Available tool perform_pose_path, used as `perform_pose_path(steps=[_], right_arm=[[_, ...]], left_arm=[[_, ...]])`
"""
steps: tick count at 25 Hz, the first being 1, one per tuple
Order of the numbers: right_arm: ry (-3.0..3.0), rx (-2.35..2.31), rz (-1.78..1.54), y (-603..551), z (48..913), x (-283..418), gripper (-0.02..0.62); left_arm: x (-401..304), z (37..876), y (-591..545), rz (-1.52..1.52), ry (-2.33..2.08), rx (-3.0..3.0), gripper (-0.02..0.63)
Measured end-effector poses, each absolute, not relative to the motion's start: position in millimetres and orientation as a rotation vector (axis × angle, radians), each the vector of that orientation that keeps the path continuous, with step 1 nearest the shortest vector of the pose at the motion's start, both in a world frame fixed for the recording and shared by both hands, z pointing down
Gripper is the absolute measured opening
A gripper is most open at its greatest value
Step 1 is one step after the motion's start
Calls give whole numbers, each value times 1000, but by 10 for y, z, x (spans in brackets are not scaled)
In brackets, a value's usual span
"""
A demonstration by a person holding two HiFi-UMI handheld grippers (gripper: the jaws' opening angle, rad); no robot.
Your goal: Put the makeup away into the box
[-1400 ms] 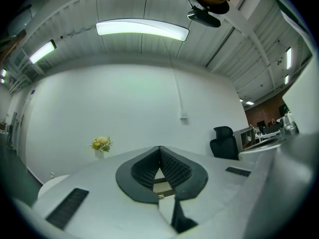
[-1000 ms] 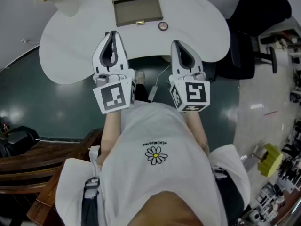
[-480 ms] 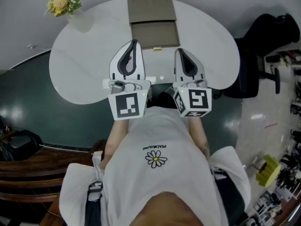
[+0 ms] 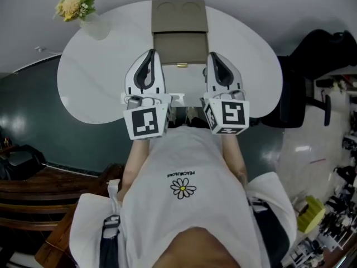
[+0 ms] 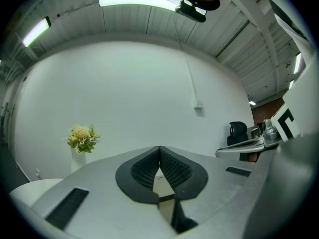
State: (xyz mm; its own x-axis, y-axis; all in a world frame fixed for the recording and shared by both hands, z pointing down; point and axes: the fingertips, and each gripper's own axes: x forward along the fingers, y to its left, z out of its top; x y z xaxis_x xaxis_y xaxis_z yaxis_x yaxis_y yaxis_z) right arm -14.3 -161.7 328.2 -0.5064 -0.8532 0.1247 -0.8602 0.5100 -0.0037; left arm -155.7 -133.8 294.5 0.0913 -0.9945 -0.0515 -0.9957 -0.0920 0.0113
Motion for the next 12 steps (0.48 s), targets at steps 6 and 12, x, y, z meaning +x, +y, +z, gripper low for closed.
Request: perform_pose_path(steps=[6, 12], right_arm=[[-2664, 1501, 112, -1777, 3275, -14, 29], [-2662, 1486, 135, -1873, 3333, 18, 29]], left_arm=[[-1602, 2947, -1467, 158, 2175, -2266, 18], [-1646, 2977, -1578, 104, 2224, -2241, 18]])
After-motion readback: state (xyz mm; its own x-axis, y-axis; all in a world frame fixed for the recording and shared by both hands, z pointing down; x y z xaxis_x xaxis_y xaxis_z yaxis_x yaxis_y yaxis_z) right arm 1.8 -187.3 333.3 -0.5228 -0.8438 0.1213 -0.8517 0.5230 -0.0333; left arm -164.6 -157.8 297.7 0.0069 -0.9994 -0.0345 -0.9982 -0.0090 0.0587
